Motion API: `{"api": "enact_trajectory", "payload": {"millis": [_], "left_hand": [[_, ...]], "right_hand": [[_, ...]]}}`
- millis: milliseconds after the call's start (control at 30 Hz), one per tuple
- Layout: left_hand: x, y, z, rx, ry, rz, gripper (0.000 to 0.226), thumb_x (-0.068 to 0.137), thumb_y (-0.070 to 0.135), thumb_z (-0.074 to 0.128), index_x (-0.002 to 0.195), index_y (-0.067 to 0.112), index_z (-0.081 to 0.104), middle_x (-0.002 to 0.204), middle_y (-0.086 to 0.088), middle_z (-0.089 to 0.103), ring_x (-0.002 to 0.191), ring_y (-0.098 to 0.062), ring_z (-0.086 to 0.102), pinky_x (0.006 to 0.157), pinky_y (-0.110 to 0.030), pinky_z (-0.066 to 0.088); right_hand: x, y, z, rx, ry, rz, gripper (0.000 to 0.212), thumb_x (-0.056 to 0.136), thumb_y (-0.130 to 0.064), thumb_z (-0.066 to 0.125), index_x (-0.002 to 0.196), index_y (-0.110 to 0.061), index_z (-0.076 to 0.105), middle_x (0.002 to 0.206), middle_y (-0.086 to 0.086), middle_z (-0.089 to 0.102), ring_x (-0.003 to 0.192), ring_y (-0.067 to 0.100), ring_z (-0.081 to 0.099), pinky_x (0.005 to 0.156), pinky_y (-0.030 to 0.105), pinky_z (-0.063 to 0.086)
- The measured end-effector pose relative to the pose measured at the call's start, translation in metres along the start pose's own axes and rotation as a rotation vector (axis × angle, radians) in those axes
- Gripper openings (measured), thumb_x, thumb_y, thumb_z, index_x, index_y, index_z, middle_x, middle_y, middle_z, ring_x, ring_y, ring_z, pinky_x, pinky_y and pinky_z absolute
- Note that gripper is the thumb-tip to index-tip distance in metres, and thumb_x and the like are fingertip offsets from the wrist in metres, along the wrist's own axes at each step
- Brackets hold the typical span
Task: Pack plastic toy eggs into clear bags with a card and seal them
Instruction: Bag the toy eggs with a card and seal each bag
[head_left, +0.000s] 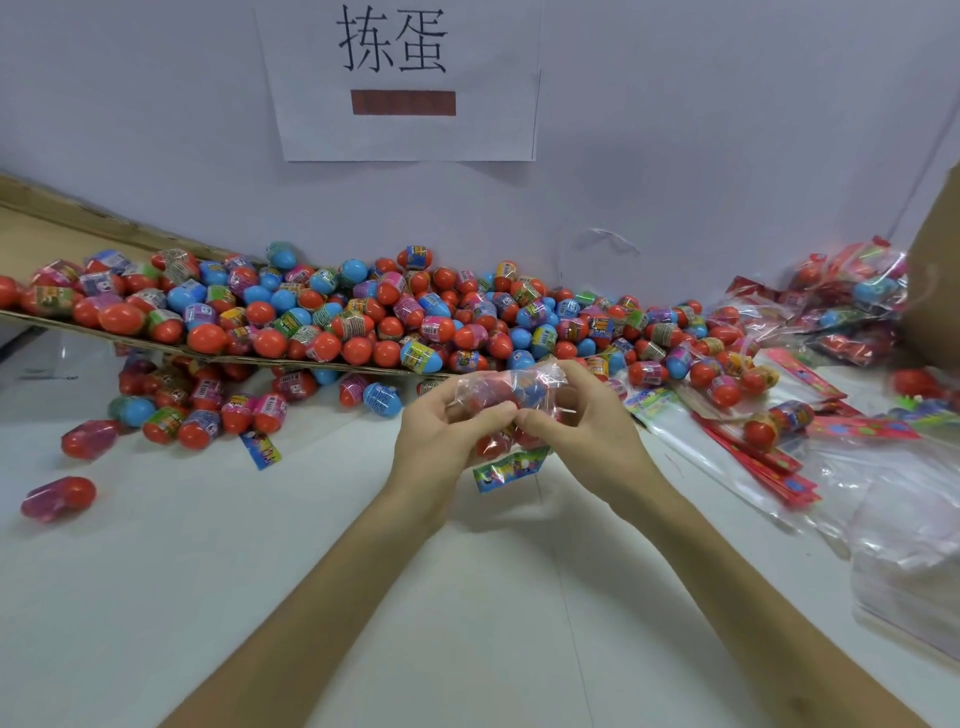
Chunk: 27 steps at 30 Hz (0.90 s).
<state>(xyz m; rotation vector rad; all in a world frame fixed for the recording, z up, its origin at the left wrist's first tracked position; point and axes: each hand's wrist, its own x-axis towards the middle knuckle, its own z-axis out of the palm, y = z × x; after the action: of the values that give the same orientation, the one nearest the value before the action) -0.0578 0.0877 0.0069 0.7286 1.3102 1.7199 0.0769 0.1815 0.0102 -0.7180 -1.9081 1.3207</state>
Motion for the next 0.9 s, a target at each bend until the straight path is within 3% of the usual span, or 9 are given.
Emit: {"api": "enact_trajectory", "payload": {"millis": [133,367,467,600,733,833,900], "left_hand": [[0.002,-0.001,-0.001,-0.023,-0.025,-0.061,0.031,0.088,0.002,0.074,0.119,0.006,0.071,0.106,-0.013,0.079,0.096,-0.028,0.077,0.072,-0.029,0.061],[0.007,0.0,-0.005,-0.068,-0.069,-0.117,0.032,0.088,0.003,0.072,0.12,0.005,0.071,0.109,-0.015,0.078,0.094,-0.027,0.076,0.077,-0.033,0.064],[0.009,0.0,-0.007,-0.108,-0.087,-0.137,0.034,0.091,0.003,0.068,0.125,0.002,0.068,0.116,-0.019,0.075,0.099,-0.03,0.074,0.091,-0.041,0.061],[0.011,0.002,-0.01,-0.249,-0.112,-0.143,0.037,0.088,0.007,0.066,0.124,0.0,0.067,0.119,-0.019,0.074,0.099,-0.026,0.073,0.09,-0.034,0.06],[0.011,0.002,-0.009,-0.324,-0.148,-0.134,0.039,0.088,0.014,0.064,0.125,0.002,0.067,0.118,-0.016,0.075,0.098,-0.022,0.075,0.083,-0.03,0.062],[0.01,0.002,-0.008,-0.315,-0.161,-0.122,0.03,0.098,0.011,0.057,0.126,0.003,0.067,0.116,-0.012,0.075,0.098,-0.02,0.075,0.079,-0.028,0.061],[0.009,0.003,-0.008,-0.288,-0.164,-0.122,0.034,0.098,0.01,0.056,0.13,0.002,0.065,0.121,-0.013,0.074,0.103,-0.022,0.073,0.085,-0.029,0.062]], "right_hand": [[0.003,0.002,-0.003,0.043,-0.025,0.066,0.029,0.089,-0.005,0.07,0.106,-0.028,0.067,0.096,-0.009,0.076,0.09,0.011,0.074,0.067,0.024,0.059],[0.008,0.001,-0.015,0.183,-0.149,0.176,0.025,0.091,-0.001,0.064,0.111,-0.016,0.069,0.102,0.008,0.077,0.094,0.028,0.076,0.078,0.043,0.064],[0.009,0.002,-0.02,0.316,-0.222,0.225,0.027,0.086,-0.007,0.065,0.111,-0.016,0.073,0.108,0.009,0.076,0.099,0.031,0.075,0.079,0.041,0.063],[0.009,0.002,-0.027,0.484,-0.289,0.259,0.032,0.089,-0.016,0.075,0.12,-0.011,0.07,0.114,0.012,0.074,0.102,0.032,0.074,0.081,0.037,0.062],[0.01,0.002,-0.03,0.609,-0.294,0.305,0.036,0.091,-0.016,0.068,0.126,-0.009,0.066,0.118,0.014,0.072,0.095,0.028,0.075,0.077,0.033,0.061],[0.012,0.003,-0.034,0.567,-0.278,0.311,0.025,0.099,-0.01,0.058,0.12,-0.013,0.072,0.117,0.013,0.073,0.093,0.03,0.075,0.076,0.036,0.062],[0.014,0.004,-0.037,0.398,-0.232,0.303,0.021,0.1,-0.012,0.058,0.109,-0.018,0.076,0.108,0.009,0.074,0.093,0.028,0.074,0.076,0.037,0.061]]}}
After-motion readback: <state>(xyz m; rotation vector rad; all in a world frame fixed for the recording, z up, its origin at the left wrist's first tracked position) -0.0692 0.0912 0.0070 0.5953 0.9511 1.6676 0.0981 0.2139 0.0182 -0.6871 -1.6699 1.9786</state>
